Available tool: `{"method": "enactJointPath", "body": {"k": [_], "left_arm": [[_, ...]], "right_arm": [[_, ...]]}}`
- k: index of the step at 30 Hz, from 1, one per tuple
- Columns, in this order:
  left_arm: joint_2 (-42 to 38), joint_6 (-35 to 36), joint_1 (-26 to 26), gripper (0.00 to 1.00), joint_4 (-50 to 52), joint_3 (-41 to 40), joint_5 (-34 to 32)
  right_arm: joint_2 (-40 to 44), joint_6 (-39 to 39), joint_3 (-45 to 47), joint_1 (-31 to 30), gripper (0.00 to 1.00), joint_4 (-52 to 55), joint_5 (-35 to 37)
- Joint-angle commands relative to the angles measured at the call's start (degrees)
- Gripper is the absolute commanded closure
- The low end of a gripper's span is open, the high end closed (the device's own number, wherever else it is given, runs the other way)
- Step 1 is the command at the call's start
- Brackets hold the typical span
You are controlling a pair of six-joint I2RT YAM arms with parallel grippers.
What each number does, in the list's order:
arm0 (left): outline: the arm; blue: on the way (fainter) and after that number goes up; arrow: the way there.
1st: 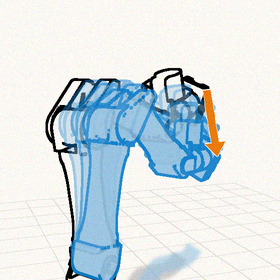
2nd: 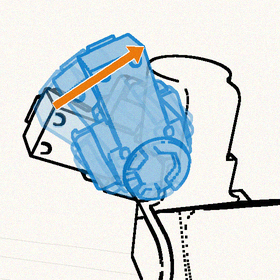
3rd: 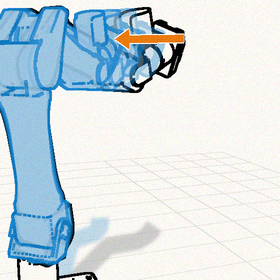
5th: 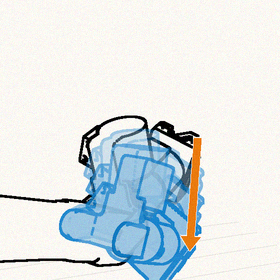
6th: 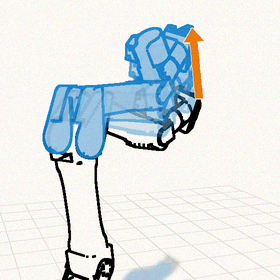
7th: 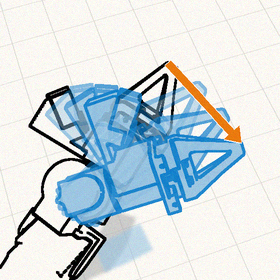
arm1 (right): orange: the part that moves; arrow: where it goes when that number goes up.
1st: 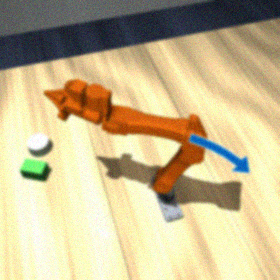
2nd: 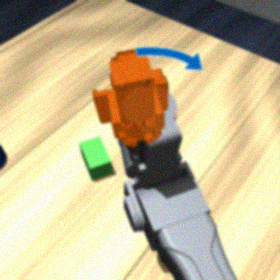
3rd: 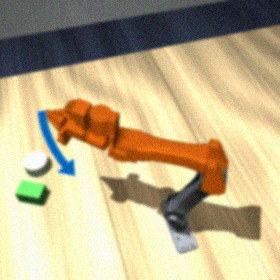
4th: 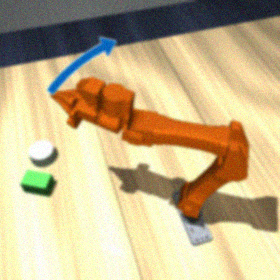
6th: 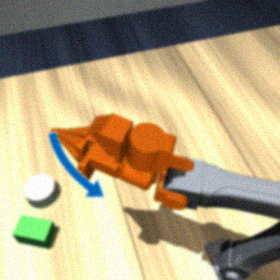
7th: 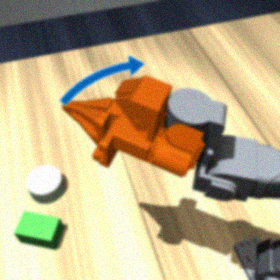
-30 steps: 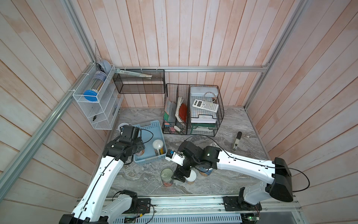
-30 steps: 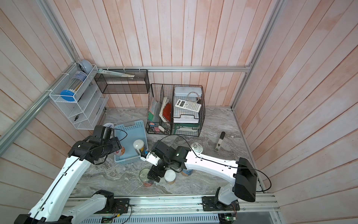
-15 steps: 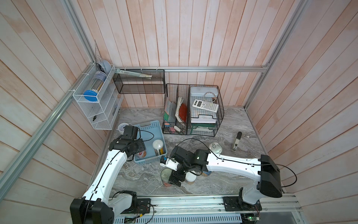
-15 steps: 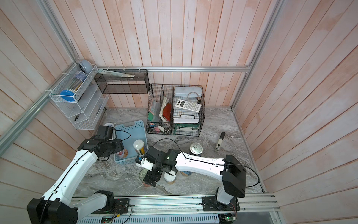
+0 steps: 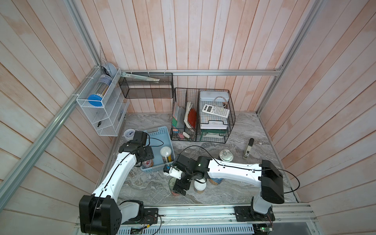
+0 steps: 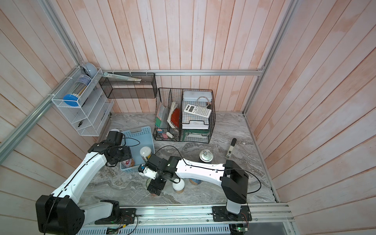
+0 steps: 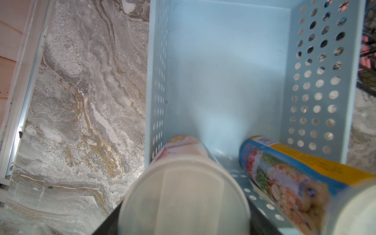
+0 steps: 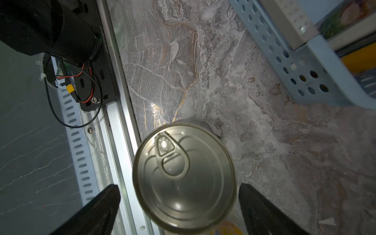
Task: Put the canned food in the basket
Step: Place the canned food in the basket, then pick up the canned food from the center of the board.
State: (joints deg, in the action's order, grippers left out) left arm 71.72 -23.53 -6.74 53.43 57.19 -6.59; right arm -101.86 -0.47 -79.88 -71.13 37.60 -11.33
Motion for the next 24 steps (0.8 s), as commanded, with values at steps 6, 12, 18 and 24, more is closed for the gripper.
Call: {"method": "enactJointPath", "body": {"k": [6, 12, 18, 24], "left_arm": [[1.5, 1.6, 0.3, 0.25, -1.0, 1.9, -1.5], [1.7, 1.5, 0.3, 0.10, -0.4, 2.1, -1.8], [0.1, 1.1, 0.3, 0.04, -0.5, 1.9, -2.4], [-4.0, 0.0, 0.3, 0.01, -0.9, 2.3, -2.5]], "right_arm": [[-6.2, -2.3, -4.9, -0.4, 0.02, 6.4, 2.4], [-6.7, -2.2, -4.1, -0.5, 0.05, 5.8, 2.8], [-5.8, -2.1, -3.4, -1.0, 0.16, 4.9, 3.7], [-5.2, -2.6, -4.8, -2.0, 0.36, 6.0, 4.5]]}}
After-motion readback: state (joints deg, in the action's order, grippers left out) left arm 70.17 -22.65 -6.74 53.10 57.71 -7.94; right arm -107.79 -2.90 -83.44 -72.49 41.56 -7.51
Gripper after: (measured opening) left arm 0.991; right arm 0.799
